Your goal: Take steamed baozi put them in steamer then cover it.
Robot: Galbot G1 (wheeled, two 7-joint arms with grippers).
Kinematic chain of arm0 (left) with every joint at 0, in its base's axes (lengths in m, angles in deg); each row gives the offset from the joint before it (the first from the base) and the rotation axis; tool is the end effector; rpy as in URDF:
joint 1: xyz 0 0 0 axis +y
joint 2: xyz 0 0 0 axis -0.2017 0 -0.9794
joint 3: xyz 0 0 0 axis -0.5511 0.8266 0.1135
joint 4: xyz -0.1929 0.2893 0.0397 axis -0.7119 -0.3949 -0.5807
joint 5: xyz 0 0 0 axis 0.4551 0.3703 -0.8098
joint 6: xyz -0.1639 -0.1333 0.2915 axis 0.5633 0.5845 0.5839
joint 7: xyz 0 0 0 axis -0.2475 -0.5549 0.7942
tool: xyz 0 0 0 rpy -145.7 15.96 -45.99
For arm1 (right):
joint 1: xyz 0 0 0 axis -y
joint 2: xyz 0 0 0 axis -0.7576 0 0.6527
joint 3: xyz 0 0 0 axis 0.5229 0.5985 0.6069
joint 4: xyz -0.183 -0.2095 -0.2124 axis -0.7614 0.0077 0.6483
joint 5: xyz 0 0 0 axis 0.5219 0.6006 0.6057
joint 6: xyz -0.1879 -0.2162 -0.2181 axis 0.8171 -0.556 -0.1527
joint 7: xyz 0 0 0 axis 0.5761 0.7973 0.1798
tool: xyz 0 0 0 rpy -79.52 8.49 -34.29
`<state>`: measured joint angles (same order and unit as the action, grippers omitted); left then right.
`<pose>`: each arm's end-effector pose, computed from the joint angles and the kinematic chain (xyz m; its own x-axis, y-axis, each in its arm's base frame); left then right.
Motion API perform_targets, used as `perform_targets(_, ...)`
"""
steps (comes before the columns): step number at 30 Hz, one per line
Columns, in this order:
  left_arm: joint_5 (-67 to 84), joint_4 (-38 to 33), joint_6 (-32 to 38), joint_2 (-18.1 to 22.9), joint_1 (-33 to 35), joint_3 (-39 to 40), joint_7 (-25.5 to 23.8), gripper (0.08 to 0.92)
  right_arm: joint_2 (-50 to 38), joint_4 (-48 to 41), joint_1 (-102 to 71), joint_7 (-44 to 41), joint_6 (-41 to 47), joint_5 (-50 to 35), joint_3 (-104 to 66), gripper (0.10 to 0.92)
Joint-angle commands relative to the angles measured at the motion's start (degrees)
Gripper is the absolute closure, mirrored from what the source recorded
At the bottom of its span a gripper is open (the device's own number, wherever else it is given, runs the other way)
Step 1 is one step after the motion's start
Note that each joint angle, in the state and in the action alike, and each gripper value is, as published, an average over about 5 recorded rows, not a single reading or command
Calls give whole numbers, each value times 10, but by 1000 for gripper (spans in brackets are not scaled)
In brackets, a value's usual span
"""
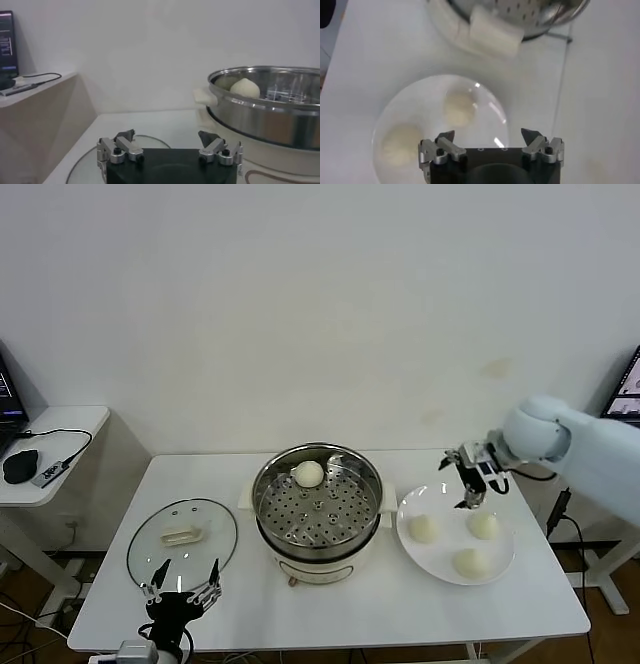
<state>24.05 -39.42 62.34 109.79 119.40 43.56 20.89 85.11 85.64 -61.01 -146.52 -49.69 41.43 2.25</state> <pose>0.1336 0.0420 -0.2824 -0.9627 -0.0593 0.2641 -0.0393 0.9960 0.0806 0.4909 -0.1302 -0.1130 -0.3093 -0.1522 0.9387 -0.9198 -0.2029 -0.3359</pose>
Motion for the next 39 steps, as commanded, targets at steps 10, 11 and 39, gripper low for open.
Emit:
perform_targets(10,-6,4,1,2,6,-7,-4,177,100,-133,-187,17,3,84,-104,203)
perform_targets(11,-6,4,1,2,6,-8,-4,177,105,-137,-189,18,3,85,-104,203)
perform_targets(39,-10,4,2,6,10,-10,-4,177,154,-176,-199,20,10,92,-107,374)
